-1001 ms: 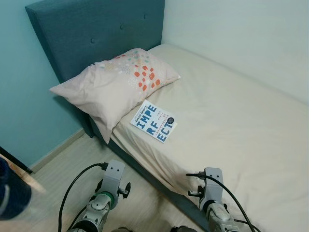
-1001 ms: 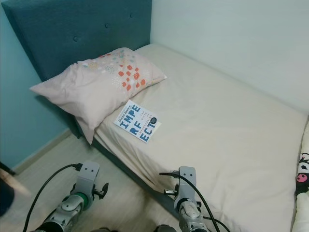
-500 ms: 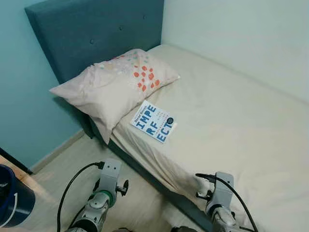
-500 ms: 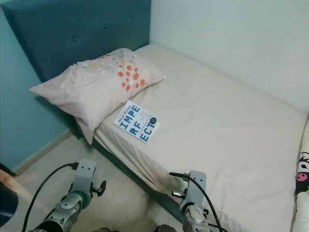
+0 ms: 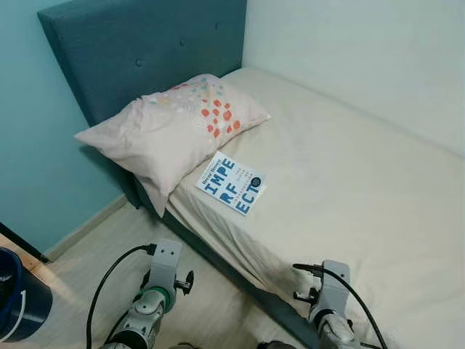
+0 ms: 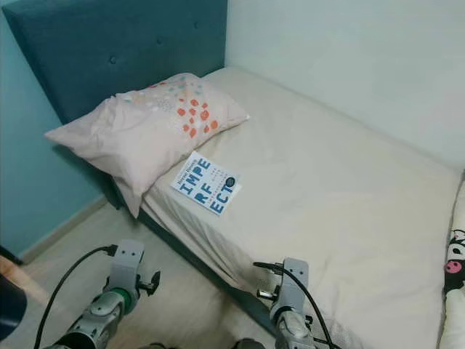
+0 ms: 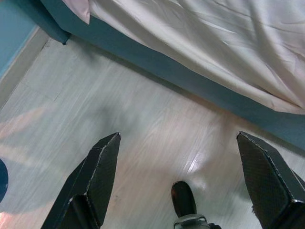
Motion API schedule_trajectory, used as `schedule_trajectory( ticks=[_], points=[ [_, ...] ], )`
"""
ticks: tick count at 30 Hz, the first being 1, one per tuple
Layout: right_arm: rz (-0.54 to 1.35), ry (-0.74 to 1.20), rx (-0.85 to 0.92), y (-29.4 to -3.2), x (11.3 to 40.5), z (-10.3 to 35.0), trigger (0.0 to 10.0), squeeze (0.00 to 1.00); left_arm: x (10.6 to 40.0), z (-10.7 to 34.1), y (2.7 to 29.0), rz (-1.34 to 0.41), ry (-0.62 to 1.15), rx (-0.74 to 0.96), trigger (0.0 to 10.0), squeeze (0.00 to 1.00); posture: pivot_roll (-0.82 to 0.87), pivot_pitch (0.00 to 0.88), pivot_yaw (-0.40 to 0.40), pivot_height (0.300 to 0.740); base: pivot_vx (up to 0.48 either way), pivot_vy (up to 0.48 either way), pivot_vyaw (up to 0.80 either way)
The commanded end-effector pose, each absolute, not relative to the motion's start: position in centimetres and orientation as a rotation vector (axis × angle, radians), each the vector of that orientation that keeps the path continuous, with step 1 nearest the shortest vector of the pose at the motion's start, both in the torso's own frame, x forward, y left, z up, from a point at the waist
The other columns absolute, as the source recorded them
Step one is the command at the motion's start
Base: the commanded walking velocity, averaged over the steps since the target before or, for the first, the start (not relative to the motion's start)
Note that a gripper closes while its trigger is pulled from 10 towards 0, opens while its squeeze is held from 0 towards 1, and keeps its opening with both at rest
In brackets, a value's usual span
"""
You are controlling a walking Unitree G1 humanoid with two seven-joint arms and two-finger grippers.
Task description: Clean up the room
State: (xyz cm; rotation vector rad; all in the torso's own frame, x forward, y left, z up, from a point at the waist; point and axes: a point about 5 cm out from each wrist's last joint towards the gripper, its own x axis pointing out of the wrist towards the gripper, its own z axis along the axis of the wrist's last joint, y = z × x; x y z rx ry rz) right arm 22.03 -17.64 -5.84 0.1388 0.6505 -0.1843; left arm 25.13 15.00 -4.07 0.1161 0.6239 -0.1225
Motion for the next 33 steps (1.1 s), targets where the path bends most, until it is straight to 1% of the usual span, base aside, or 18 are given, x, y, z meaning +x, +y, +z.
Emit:
schedule_trajectory(
  ticks=[1,6,11,20,21,24,25,26,28,32,33],
  points=[
    [-0.195,0.664,0.172,-17.9,21.5,-6.1,10.0,0.0,24.2,-4.8,14.7,-0.131,0.655,0.091,10.0,0.0,-0.02,0.0,0.016,0.74,0.0,0.0,0.0],
    [-0.195,0.663,0.199,-17.8,21.4,-6.2,10.0,0.0,24.2,-4.8,14.7,-0.124,0.656,0.074,10.0,0.0,-0.02,0.0,0.019,0.74,0.0,0.0,0.0],
    [-0.137,0.675,0.118,-17.4,21.5,-6.2,10.0,0.0,24.4,-4.6,14.5,-0.142,0.632,0.057,10.0,0.0,-0.02,0.0,0.02,0.74,0.0,0.0,0.0],
    [-0.121,0.671,0.089,-17.3,21.8,-6.1,10.0,0.0,24.2,-4.7,14.3,-0.184,0.655,0.123,10.0,0.0,-0.02,0.0,0.021,0.74,0.0,0.0,0.0],
    [-0.116,0.677,0.089,-17.1,21.6,-6.2,10.0,0.0,24.1,-4.8,14.1,-0.208,0.658,0.135,10.0,0.04,-0.02,0.0,0.031,0.74,0.0,0.0,0.0],
    [-0.119,0.663,0.09,-17.1,21.7,-6.1,10.0,0.0,24.0,-4.8,13.6,-0.256,0.652,0.148,10.0,0.03,-0.03,0.0,0.034,0.74,0.0,0.0,0.0],
    [-0.119,0.663,0.09,-17.1,21.7,-6.1,10.0,0.0,24.0,-4.8,13.6,-0.256,0.652,0.148,10.0,0.03,-0.03,0.0,0.034,0.74,0.0,0.0,0.0],
    [-0.113,0.664,0.088,-17.1,21.6,-6.1,10.0,0.0,24.2,-4.7,13.8,-0.237,0.639,0.148,10.0,0.0,-0.03,0.0,0.033,0.74,0.0,0.0,0.0],
    [-0.121,0.67,0.095,-17.1,21.4,-6.2,10.0,0.0,24.2,-4.6,14.3,-0.185,0.626,0.133,10.0,0.0,-0.03,0.0,0.042,0.74,0.0,0.0,0.0],
    [-0.136,0.672,0.091,-17.3,21.4,-6.2,10.0,0.0,24.2,-4.6,14.4,-0.169,0.624,0.115,10.0,0.0,-0.03,0.0,0.039,0.74,0.0,0.0,0.0],
    [-0.139,0.677,0.089,-17.4,21.4,-6.2,10.0,0.0,24.2,-4.7,14.6,-0.142,0.633,0.09,10.0,0.0,-0.03,0.0,0.033,0.74,0.0,0.0,0.0]
  ],
)
